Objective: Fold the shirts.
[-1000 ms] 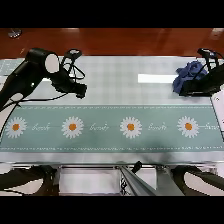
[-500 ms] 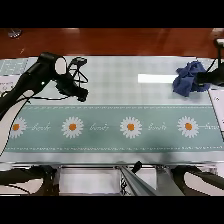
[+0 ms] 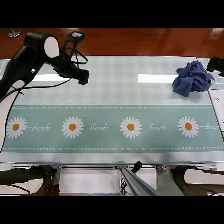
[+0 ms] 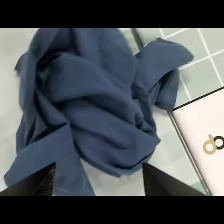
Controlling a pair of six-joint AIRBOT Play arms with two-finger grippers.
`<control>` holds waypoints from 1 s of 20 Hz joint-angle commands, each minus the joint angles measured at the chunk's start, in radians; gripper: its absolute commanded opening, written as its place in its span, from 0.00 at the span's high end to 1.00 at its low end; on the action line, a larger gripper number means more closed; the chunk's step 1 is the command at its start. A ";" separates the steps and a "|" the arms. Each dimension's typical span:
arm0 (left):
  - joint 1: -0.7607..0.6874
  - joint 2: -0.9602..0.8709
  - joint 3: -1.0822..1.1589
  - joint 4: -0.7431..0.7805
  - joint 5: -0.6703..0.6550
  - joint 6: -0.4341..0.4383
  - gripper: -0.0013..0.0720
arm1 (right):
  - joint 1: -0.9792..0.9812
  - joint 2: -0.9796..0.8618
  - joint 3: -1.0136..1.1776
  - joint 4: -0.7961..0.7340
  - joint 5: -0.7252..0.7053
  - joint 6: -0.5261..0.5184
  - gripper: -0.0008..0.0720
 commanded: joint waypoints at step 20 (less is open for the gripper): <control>-0.027 0.018 0.040 -0.132 -0.010 -0.042 0.01 | -0.065 -0.323 0.043 0.504 -0.104 -0.060 0.96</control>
